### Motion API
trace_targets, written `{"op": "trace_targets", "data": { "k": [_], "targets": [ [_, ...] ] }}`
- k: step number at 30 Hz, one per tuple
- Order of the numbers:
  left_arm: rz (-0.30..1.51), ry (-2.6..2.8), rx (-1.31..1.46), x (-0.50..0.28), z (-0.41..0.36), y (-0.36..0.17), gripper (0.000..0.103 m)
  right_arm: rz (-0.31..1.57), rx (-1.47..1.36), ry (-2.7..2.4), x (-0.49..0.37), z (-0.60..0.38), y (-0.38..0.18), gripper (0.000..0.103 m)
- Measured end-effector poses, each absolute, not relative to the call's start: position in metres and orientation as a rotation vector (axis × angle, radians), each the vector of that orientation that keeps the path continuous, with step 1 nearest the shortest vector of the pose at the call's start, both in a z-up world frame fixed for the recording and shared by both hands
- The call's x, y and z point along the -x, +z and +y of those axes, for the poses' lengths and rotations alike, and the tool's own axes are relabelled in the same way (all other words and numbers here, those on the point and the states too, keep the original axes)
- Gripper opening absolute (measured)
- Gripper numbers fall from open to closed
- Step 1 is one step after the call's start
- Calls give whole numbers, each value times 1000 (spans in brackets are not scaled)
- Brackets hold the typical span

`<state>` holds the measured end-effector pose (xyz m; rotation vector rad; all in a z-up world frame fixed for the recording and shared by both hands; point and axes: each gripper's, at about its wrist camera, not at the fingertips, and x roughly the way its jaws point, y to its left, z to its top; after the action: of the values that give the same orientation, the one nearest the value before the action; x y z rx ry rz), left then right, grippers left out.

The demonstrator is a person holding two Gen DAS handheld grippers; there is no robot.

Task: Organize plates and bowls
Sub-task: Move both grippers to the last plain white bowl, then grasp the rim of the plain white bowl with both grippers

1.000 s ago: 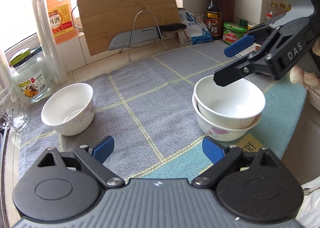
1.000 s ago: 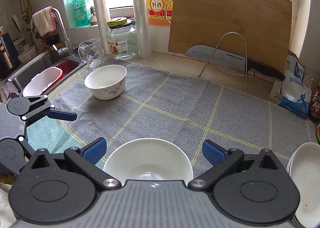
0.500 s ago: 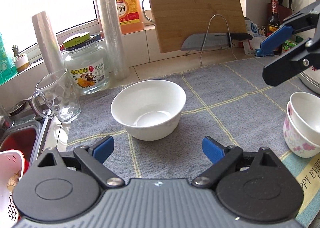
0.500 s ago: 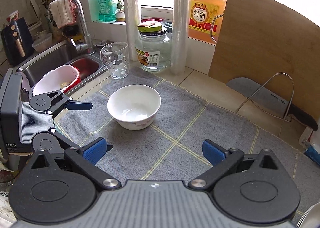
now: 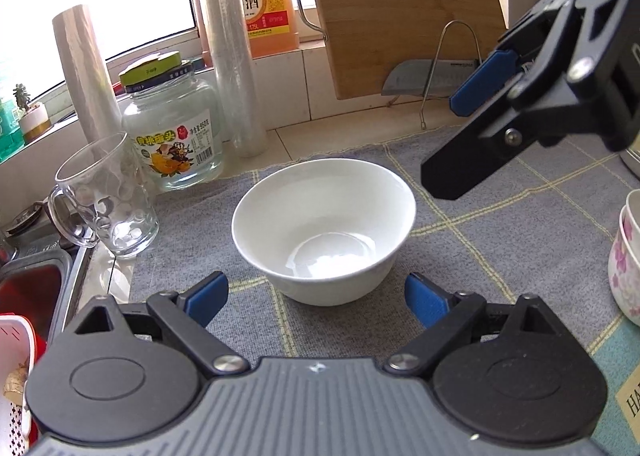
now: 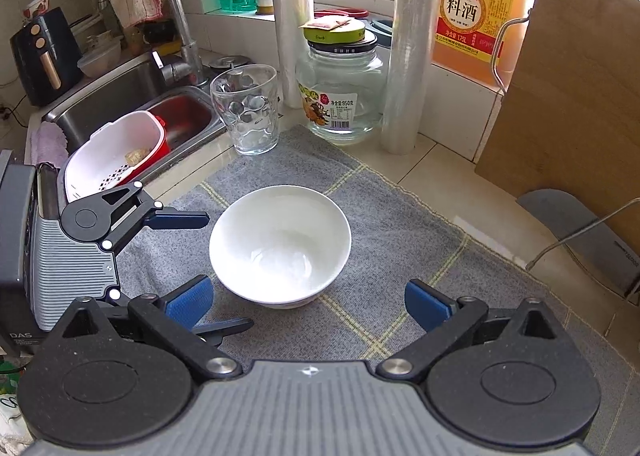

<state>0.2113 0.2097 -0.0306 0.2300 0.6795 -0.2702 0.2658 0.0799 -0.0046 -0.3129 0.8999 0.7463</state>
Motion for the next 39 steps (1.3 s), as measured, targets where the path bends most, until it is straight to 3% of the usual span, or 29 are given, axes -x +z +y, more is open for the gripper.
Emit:
{"op": "trace_targets", "data": {
  "k": [13, 28, 39],
  "targets": [
    [678, -294, -209, -226, 210, -35, 95, 976, 319, 847, -317, 115, -36, 102],
    [670, -333, -208, -232, 210, -36, 92, 1020, 304, 903, -332, 128, -54, 85],
    [675, -337, -207, -232, 210, -35, 92, 1016, 289, 899, -331, 127, -53, 84]
  ]
}}
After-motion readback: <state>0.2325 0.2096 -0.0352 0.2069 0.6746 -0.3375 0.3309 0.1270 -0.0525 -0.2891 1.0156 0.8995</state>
